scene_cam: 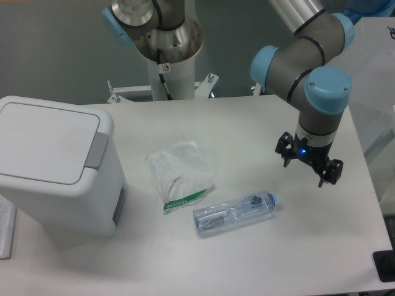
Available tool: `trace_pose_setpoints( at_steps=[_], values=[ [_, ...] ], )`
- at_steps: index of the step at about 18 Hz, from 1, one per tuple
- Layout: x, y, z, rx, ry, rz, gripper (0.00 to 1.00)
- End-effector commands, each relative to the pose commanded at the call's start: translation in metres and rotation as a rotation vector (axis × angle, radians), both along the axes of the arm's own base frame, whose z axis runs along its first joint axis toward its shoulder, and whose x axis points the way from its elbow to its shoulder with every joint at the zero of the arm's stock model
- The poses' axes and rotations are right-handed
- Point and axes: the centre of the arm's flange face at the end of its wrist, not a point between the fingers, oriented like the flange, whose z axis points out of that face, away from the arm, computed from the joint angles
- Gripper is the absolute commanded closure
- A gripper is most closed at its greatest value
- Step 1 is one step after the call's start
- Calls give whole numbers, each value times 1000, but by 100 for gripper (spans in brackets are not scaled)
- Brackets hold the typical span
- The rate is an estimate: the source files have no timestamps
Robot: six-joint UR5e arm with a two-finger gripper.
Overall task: Open the trash can
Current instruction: 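Start moving the open gripper from its raised pose toward the trash bin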
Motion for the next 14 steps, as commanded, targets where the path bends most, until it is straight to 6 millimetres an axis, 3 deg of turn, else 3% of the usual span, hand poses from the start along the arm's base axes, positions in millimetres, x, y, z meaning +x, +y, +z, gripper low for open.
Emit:
trace_pose_setpoints(
  at_steps=[5,10,14],
  values=[
    [-1,-1,0,10,-6,0,0],
    [8,2,-15,92,-73,60,0],
    [16,12,4,202,-111,204,0]
  ],
)
